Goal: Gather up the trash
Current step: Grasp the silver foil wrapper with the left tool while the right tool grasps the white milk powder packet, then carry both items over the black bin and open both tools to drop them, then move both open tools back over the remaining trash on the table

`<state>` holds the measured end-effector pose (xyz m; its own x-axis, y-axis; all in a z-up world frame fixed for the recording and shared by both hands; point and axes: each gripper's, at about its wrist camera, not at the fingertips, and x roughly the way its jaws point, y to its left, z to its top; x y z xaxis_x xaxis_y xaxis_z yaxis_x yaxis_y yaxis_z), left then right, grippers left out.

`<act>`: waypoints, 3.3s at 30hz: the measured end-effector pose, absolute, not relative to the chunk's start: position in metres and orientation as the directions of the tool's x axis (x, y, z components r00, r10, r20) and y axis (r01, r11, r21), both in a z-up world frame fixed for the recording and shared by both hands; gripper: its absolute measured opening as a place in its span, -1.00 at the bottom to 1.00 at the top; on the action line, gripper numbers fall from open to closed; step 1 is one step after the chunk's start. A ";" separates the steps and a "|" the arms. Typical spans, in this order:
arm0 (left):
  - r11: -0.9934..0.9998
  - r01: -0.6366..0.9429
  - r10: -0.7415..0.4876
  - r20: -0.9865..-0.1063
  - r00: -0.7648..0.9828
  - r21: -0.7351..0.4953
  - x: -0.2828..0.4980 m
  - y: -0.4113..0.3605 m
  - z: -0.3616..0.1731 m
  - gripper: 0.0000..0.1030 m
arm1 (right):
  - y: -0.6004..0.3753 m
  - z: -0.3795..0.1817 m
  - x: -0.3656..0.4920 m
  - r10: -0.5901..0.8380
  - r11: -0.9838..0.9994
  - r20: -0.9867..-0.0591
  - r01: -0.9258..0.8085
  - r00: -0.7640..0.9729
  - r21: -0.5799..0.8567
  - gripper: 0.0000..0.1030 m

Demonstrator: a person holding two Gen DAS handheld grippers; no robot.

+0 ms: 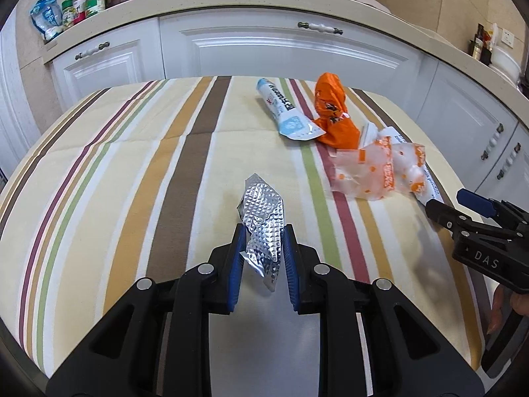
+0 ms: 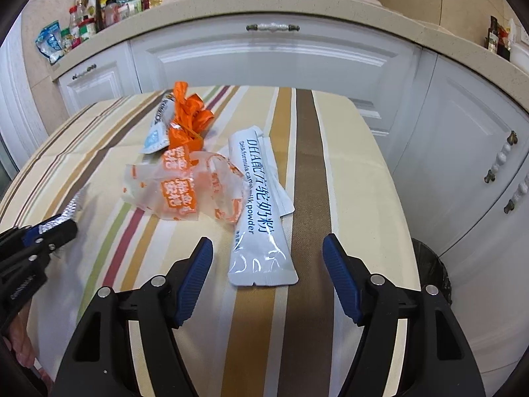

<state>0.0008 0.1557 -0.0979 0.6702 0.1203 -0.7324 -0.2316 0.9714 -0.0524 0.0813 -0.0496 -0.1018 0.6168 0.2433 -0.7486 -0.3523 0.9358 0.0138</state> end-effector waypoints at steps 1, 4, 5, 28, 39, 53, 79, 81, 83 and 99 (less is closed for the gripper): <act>0.971 -0.234 0.120 -0.733 0.670 -0.055 0.001 0.157 -0.098 -0.57 | -0.050 -0.103 0.084 0.243 0.937 -0.756 -0.350 0.608 0.020 0.30; 0.970 -0.234 0.115 -0.734 0.670 -0.062 0.001 0.158 -0.099 -0.57 | -0.051 -0.107 0.093 0.254 0.937 -0.769 -0.345 0.587 0.046 0.21; 0.970 -0.233 0.113 -0.734 0.670 -0.063 0.001 0.158 -0.099 -0.57 | -0.051 -0.108 0.095 0.253 0.937 -0.775 -0.347 0.578 0.047 -0.03; 0.988 -0.143 0.063 -0.682 0.728 -0.062 -0.008 0.118 -0.073 -0.57 | -0.088 -0.076 0.054 0.248 0.950 -0.675 -0.313 0.694 0.028 -0.29; 0.998 0.001 -0.040 -0.650 0.759 -0.061 0.003 0.058 -0.061 -0.57 | -0.136 -0.070 0.042 0.150 0.983 -0.647 -0.184 0.747 0.015 -0.29; 0.975 0.220 -0.193 -0.602 0.775 -0.030 0.040 -0.053 -0.052 -0.57 | -0.226 -0.079 0.037 0.004 0.999 -0.635 0.017 0.773 0.028 -0.29; 0.940 0.341 -0.216 -0.741 0.636 0.019 0.139 -0.181 -0.106 -0.12 | -0.318 -0.134 0.082 -0.084 0.980 -0.696 0.185 0.713 0.071 0.16; 0.943 0.333 -0.215 -0.740 0.637 0.013 0.141 -0.176 -0.106 -0.12 | -0.320 -0.134 0.082 -0.088 0.977 -0.697 0.198 0.712 0.079 0.17; 0.946 0.323 -0.214 -0.736 0.642 0.007 0.142 -0.170 -0.105 -0.10 | -0.321 -0.134 0.081 -0.090 0.976 -0.700 0.201 0.709 0.079 0.17; 0.977 0.212 -0.162 -0.677 0.718 -0.008 0.109 -0.078 -0.066 0.03 | -0.250 -0.091 0.080 0.030 0.995 -0.647 0.038 0.762 0.090 0.19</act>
